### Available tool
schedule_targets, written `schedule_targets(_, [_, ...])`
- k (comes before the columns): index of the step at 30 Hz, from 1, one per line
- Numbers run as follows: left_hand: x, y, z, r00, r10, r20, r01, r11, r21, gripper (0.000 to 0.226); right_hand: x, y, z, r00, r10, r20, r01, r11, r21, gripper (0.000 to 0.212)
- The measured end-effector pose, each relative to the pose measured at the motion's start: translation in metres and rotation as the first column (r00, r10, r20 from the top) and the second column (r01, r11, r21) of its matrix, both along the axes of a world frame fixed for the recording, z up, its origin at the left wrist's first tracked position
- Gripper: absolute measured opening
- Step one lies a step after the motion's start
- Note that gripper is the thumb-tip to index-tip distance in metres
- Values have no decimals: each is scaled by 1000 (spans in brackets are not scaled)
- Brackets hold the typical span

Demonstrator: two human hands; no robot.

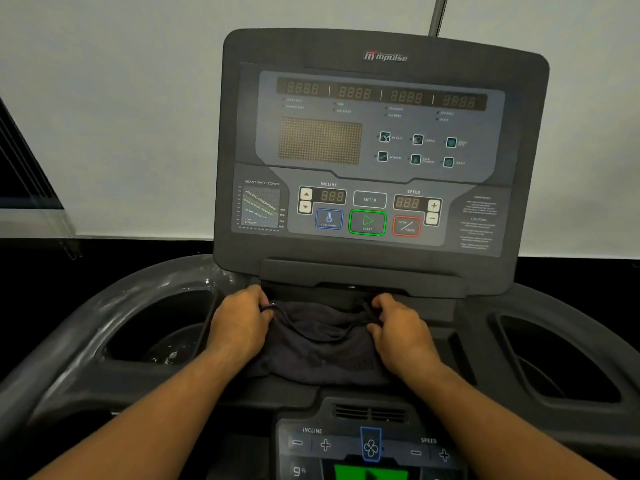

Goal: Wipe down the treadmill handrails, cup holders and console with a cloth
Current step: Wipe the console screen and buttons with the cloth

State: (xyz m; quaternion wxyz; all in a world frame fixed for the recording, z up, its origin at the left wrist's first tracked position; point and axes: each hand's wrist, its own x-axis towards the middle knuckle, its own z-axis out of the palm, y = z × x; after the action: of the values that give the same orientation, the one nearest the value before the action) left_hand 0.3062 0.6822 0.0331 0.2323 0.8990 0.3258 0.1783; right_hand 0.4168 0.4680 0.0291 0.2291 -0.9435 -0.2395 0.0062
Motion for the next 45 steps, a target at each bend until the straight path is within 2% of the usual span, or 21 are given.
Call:
schedule_targets(4, [-4,0,9,990,-112,-81,121,985,121,23,1,-7,15,992,99,72,-90,989,-116,31])
schedule_targets(6, [-7,2,19,980,-169,-102,184,970,158,24,3,-11,28,991,104,80,-98,992,-77,25])
schedule_targets(10, [-4,1,59,961,-227,161,206,969,137,13,15,-21,59,995,78,61,-87,985,148,14])
schedule_targets(12, [3,-5,85,932,-198,304,187,980,66,9,21,-25,77,1000,-3,0,3,942,337,11])
schedule_targets(14, [15,-10,107,913,-176,368,174,984,38,11,30,-27,97,996,-84,-12,80,888,453,12])
schedule_targets(16, [31,-12,125,896,-214,389,187,977,107,13,43,-29,117,989,-136,53,100,897,430,15])
schedule_targets(18, [50,-12,143,886,-268,379,201,958,207,15,59,-34,139,955,-228,191,173,948,268,19])
schedule_targets(20, [71,-12,159,883,-305,357,225,942,248,18,74,-41,160,924,-319,213,264,932,250,23])
schedule_targets(22, [90,-20,174,873,-325,363,265,942,205,23,88,-45,176,929,-359,91,286,853,437,26])
schedule_targets(25, [123,-42,191,861,-298,412,297,952,68,31,99,-42,193,936,-299,-185,320,505,802,20])
schedule_targets(26, [135,-50,195,857,-274,436,300,954,9,32,103,-40,196,937,-307,-169,294,426,856,15])
schedule_targets(27, [147,-57,200,852,-244,464,304,951,-58,33,111,-39,197,932,-354,-79,236,425,874,11])
schedule_targets(29, [172,-72,209,831,-187,524,333,922,-198,30,125,-36,198,897,-418,146,103,517,850,13])
schedule_targets(31, [190,-85,221,816,-143,560,357,887,-294,22,138,-28,194,879,-339,336,-55,627,777,37])
schedule_targets(32, [198,-92,226,817,-134,561,358,881,-311,22,146,-23,192,862,-294,412,-84,719,690,52])
schedule_targets(34, [211,-103,234,830,-140,541,347,888,-303,26,162,-9,188,848,-238,474,1,895,446,74])
schedule_targets(36, [216,-108,238,849,-159,504,327,908,-263,29,174,4,186,837,-224,499,90,956,279,82])
schedule_targets(38, [217,-104,241,843,-171,511,263,958,-112,35,185,10,184,800,-216,560,122,972,201,81])
schedule_targets(40, [215,-93,249,818,-214,534,133,973,187,33,196,6,186,770,-176,613,112,984,142,79])
schedule_targets(42, [218,-83,260,831,-321,453,93,885,457,29,206,-3,191,732,-133,669,93,991,96,76])
schedule_targets(45, [238,-70,273,860,-461,219,204,704,680,39,218,-5,205,716,-138,684,98,990,97,70])
